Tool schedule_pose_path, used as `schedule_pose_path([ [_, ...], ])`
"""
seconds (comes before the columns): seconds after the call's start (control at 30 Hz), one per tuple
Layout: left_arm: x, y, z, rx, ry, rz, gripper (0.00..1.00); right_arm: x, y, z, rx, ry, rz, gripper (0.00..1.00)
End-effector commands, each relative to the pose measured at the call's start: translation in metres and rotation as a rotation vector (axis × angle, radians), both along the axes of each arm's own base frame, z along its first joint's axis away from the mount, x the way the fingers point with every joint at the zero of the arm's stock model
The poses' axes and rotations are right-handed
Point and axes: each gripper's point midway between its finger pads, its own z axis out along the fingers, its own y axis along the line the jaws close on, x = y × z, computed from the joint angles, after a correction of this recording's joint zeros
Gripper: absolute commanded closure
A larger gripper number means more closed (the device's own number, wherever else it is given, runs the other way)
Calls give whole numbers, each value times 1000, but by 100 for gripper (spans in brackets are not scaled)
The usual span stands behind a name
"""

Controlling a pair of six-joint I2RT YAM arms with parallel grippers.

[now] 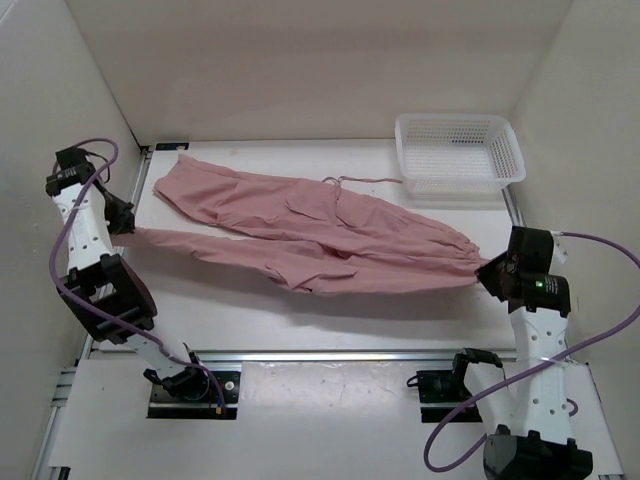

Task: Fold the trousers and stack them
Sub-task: Fold the trousers

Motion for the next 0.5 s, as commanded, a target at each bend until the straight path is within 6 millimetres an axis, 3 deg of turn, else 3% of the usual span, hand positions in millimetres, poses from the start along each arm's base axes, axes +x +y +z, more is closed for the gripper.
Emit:
schedule_pose_path([
  [0.0, 29, -8, 55, 78, -153, -86, 90, -14, -18, 17, -100, 22, -40, 100],
  [0.1, 51, -8, 56, 99, -129, -123, 90, -1, -27, 37, -139, -2, -60, 100],
  [0.13, 65, -9, 73, 141, -162, -144, 90, 2, -29, 40, -146, 0, -66, 100],
  [0.17, 75, -9, 62, 128, -128, -164, 90, 13, -35, 46, -168, -11, -74, 100],
  [0.2, 85, -8, 66, 148, -136, -168, 90, 18, -38, 48, -177, -12, -81, 100],
  [0.23, 98, -12, 80, 176, -170, -193, 90, 26, -39, 44, -174, 9, -80, 100],
  [0.27, 107, -12, 82, 190, -178, -199, 90, 30, -41, 43, -182, 15, -86, 100],
  [0.3, 116, -12, 70, 185, -147, -204, 90, 39, -45, 47, -194, -3, -97, 100],
  [0.33, 127, -12, 81, 205, -183, -219, 90, 47, -47, 44, -192, 12, -96, 100],
  [0.4, 145, -15, 69, 199, -175, -235, 90, 60, -51, 45, -203, 4, -105, 100],
  [0.47, 163, -25, 76, 211, -214, -263, 90, 72, -59, 38, -226, 31, -124, 100],
])
